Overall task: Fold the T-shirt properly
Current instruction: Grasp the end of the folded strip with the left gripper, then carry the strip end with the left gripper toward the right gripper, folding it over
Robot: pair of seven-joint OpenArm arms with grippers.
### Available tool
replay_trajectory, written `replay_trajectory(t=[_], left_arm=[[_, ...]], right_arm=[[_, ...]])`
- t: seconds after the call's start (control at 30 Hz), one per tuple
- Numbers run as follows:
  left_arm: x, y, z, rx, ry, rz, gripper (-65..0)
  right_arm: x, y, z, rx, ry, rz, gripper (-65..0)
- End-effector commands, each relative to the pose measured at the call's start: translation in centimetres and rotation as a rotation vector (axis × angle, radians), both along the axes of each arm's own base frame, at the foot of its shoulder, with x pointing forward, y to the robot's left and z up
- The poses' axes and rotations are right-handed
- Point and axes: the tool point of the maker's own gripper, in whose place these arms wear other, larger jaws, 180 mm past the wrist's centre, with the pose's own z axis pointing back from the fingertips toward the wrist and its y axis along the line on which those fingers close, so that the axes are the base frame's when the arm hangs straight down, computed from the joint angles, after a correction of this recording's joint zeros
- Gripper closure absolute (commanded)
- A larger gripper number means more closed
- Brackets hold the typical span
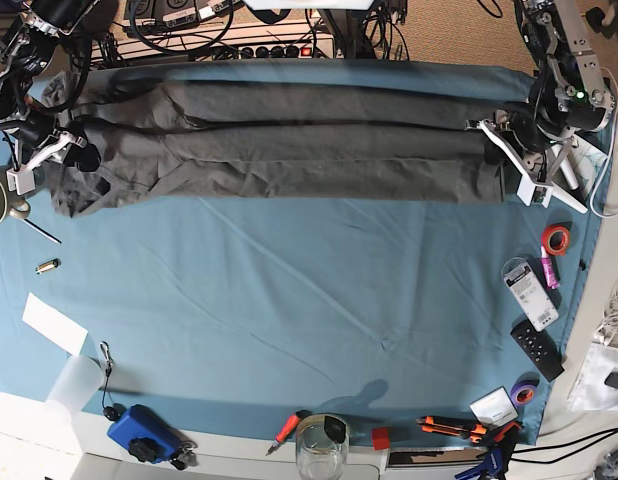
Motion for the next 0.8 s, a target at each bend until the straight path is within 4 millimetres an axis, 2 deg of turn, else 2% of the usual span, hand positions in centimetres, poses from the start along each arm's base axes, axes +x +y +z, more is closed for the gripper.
replay_trajectory(t=[0.0,0.1,0.33,0.57,0.67,0.77], left_arm=[[0.6,-0.1,1.3,-0.004,-0.051,-0.015,0.0],[0.7,-1.0,2.2,-0.037,-0.081,-0.034,0.0],[-0.9,-3.7,4.1,-0.109,-0.132,-0.130,0.0],[-2.1,-7.9,8.3,-0.199,-0.279,-0.330,0.0],[-2.2,-8.9,8.7,-0.221,-0.299,-0.360,0.0],[-2.7,-11.1,8.6,-0.266,-0.287,-0.420,0.0]], right_arm=[[0.9,-0.6,1.5,-0.019,-0.051,0.002,-24.1],[0.9,-0.6,1.5,-0.020,-0.051,0.002,-24.1],[1.0,-0.6,1.5,-0.020,-0.057,-0.001,-24.1],[1.0,-1.0,1.5,-0.039,-0.058,-0.011,-24.1],[1.0,-1.0,1.4,-0.043,-0.054,-0.011,-24.1],[1.0,-1.0,1.4,-0.043,-0.055,-0.011,-24.1]])
